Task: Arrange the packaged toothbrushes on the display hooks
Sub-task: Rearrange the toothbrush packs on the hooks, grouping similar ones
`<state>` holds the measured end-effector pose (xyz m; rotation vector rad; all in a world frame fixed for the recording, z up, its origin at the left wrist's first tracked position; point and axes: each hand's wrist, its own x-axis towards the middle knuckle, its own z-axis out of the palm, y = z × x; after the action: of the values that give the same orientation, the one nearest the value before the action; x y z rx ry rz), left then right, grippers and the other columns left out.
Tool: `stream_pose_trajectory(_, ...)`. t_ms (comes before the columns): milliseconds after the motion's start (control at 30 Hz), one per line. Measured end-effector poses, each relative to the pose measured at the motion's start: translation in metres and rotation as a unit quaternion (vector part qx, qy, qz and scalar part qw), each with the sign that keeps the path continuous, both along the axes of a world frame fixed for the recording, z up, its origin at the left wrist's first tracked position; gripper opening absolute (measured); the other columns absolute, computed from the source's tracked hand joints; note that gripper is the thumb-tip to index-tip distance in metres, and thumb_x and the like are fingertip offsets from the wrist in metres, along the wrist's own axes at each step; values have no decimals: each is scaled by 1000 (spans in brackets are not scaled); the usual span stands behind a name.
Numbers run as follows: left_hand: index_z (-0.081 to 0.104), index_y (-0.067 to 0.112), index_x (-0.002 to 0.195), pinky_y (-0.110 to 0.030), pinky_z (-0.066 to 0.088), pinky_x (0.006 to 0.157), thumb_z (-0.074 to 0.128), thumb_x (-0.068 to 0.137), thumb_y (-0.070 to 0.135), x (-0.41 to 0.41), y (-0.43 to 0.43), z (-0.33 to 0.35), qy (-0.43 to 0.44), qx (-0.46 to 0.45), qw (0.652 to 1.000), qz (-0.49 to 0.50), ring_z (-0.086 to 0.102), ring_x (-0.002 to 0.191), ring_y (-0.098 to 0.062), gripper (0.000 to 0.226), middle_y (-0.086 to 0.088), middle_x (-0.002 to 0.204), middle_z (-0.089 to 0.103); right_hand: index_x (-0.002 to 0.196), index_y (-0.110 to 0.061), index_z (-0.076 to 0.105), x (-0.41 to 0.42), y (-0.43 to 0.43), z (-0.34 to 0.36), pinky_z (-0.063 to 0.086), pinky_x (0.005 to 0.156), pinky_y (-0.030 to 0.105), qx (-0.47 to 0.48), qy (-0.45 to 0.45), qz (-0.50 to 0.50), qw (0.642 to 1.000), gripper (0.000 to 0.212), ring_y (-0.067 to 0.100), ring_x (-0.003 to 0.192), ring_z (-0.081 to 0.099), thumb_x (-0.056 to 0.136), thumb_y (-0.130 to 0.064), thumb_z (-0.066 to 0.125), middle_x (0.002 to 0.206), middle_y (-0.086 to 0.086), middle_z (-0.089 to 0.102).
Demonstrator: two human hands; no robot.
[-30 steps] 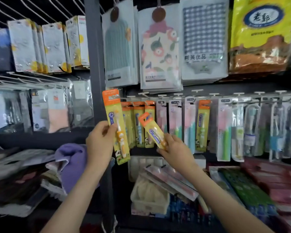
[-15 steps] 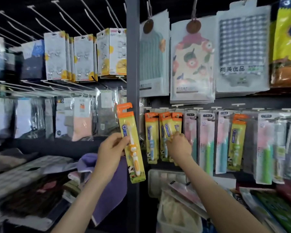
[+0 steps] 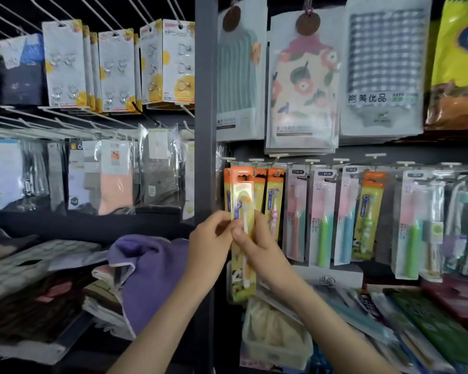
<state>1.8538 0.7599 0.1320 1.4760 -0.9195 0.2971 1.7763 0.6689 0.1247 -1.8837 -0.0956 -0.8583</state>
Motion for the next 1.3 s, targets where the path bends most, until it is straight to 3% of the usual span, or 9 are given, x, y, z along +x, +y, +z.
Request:
stream_pose_trajectory(100,71,15,86,-42,52,83,50,96,34,-6,-4,0,-27,47,999,5,66,80,-22,29,-4,82,70,129,-26,39,-2,-19,0,47,90,15,31,38,-10,999,39,-13,98,56,94,-31,54,117,-14,56)
stream_pose_trajectory(167,70,8,92,-28,45,86,43,97,33,-4,-1,1,-164,28,980,108,62,88,-22,37,-6,94,65,128,-30,44,-4,-39,-5,45,101,32,39,51,-47,997,39,4,111,57,91,-36,58,128,-5,56)
stream_pose_trajectory(334,52,7,123,-44,33,107,47,89,18,29,-1,5,-426,35,845,321,38,126,-33,36,-19,134,42,143,-17,32,1,-70,-2,46,84,22,-142,113,-218,959,57,17,101,60,94,-34,54,135,6,53)
stream_pose_trajectory(500,56,9,124,-51,29,111,46,80,15,51,-14,-2,-429,77,840,323,25,136,-37,46,-18,145,25,143,-8,28,35,-77,16,42,86,29,-172,90,-276,941,56,29,115,54,97,-30,50,136,16,49)
stream_pose_trajectory(667,61,8,115,-46,26,113,41,80,11,53,-13,-2,-428,60,847,310,25,137,-35,40,-17,147,27,134,1,27,66,-79,26,33,50,18,-104,61,-310,943,47,19,71,52,98,-21,48,108,20,57)
stream_pose_trajectory(801,62,8,112,-43,22,114,40,83,9,55,-11,-1,-432,49,850,297,24,137,-35,37,-15,147,27,142,7,12,77,-82,22,50,70,34,-92,91,-320,939,61,31,93,60,99,-23,44,113,21,57)
stream_pose_trajectory(934,63,8,112,-42,21,115,40,85,9,56,-11,-2,-430,55,850,299,21,139,-34,35,-15,148,24,130,3,36,56,-79,13,44,84,36,-151,113,-354,916,45,33,110,51,99,-30,40,126,20,48)
stream_pose_trajectory(1134,61,2,109,-50,27,111,43,82,3,44,-20,-9,-390,46,850,350,21,140,-36,33,-22,149,28,125,1,42,-18,-134,0,42,77,31,-142,-71,-522,838,36,26,100,48,91,-7,48,115,16,49)
stream_pose_trajectory(1301,60,-1,113,-61,19,110,63,64,2,16,-42,-8,-322,81,841,428,19,140,-42,49,-28,147,26,132,11,34,-53,-195,-6,45,78,47,-92,15,-608,788,55,43,103,46,83,-2,53,116,28,47)
